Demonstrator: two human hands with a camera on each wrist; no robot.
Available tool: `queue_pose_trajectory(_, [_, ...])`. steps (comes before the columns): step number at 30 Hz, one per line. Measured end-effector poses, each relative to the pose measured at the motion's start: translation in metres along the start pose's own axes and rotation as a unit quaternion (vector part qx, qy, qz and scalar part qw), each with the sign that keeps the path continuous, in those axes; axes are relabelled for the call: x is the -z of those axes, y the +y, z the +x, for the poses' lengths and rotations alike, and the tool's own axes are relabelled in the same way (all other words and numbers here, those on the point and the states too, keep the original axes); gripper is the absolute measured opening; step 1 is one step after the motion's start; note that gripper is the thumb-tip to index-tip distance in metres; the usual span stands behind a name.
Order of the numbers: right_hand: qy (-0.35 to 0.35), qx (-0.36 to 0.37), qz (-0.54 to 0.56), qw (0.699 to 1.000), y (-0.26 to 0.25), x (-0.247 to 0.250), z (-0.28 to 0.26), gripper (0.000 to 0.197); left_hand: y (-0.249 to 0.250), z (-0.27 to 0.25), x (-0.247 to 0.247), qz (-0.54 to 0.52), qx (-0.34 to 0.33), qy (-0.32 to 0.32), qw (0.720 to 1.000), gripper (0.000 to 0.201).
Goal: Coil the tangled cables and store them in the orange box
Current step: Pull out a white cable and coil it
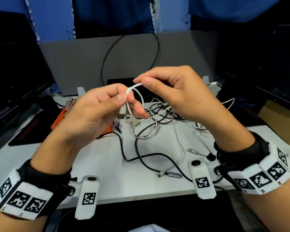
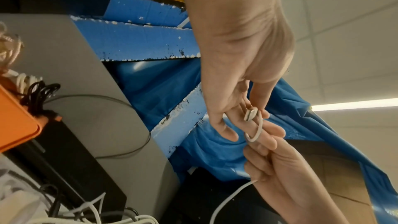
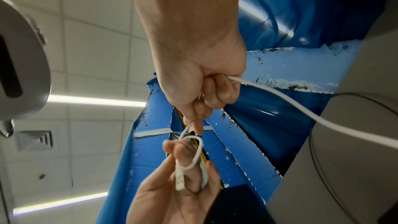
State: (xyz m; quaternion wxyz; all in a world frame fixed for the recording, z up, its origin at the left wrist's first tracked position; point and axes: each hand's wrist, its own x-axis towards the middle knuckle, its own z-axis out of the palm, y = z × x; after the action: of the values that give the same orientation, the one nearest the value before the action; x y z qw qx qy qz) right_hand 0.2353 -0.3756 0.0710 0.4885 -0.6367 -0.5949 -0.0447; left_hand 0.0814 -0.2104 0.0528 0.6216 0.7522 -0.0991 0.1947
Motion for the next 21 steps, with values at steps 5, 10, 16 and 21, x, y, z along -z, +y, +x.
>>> queue_pose_trajectory(5, [-0.060,-0.029,0.048,0.997,-0.003,-0.013,-0.001,0.024,-0.002,0.001,-0.002,-0.072,-0.009,0.024,0.997,0.021])
queue_pose_trajectory(10, [-0.066,-0.047,0.083,0.993,-0.006,-0.008,-0.002,0.025,0.003,0.000,-0.002,-0.065,0.014,0.009,0.998,0.026])
queue_pose_trajectory(16, [-0.063,-0.023,0.026,0.997,-0.008,-0.009,-0.002,0.024,0.004,0.000,-0.005,-0.042,0.036,0.034,0.998,0.025])
queue_pose_trajectory(21, [-0.005,-0.006,-0.003,1.000,-0.008,-0.005,-0.001,0.022,0.006,0.000,-0.004,-0.056,0.046,0.019,0.997,0.026])
